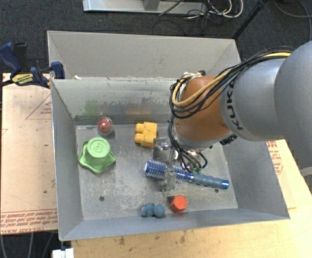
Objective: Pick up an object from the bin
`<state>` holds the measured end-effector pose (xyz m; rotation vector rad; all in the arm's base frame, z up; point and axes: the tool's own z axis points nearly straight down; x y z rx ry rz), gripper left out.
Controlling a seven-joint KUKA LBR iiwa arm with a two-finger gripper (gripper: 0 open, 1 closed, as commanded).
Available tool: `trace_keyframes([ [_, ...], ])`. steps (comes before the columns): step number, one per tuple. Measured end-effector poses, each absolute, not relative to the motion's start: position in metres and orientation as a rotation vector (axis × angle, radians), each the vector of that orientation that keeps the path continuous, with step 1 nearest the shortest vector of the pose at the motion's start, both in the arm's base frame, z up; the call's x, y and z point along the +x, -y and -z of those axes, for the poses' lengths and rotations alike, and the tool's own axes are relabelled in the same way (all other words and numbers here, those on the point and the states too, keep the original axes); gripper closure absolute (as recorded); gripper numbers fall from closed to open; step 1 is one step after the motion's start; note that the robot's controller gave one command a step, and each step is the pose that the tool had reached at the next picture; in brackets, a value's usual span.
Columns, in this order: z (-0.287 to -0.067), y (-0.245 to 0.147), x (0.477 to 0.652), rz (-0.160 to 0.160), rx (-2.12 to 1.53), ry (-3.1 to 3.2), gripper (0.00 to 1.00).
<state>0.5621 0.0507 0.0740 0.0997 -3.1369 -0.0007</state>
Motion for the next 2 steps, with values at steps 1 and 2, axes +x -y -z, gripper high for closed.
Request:
trace_keyframes([
  [1,-0.077,-0.051,0.562,0.002,0.099,3.14,1.0],
  [2,-0.197,-0.063,0.521,0.002,0.156,3.144,1.0],
])
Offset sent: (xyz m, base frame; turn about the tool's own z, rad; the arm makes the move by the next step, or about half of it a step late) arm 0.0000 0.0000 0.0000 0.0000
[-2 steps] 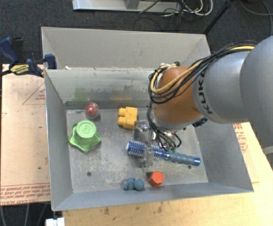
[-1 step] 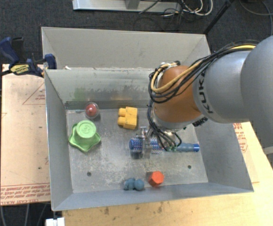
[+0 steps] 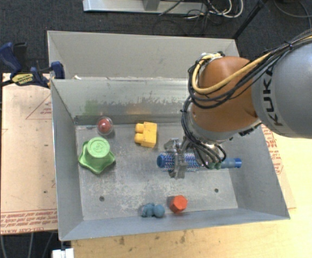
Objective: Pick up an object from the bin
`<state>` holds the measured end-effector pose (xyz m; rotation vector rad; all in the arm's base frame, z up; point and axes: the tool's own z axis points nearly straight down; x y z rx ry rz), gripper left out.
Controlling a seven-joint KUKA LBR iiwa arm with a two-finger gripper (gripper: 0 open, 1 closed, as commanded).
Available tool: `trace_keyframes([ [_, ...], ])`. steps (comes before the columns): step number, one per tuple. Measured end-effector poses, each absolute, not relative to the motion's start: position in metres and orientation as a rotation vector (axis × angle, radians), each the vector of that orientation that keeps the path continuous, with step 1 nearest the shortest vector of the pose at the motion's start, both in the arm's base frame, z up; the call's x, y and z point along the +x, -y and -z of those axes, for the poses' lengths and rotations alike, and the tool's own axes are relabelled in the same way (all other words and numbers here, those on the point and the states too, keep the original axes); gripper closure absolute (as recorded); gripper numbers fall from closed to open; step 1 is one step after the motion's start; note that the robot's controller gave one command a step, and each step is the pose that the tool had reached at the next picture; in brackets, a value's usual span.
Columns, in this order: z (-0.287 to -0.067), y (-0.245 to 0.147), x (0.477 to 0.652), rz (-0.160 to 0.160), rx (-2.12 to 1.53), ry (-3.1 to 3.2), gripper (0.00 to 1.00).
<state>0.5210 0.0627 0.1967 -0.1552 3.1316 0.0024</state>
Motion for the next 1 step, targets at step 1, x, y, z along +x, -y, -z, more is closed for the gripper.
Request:
trace_keyframes([
  [1,-0.2661,-0.0665,0.5166,0.0,-0.728,-3.05,1.0],
])
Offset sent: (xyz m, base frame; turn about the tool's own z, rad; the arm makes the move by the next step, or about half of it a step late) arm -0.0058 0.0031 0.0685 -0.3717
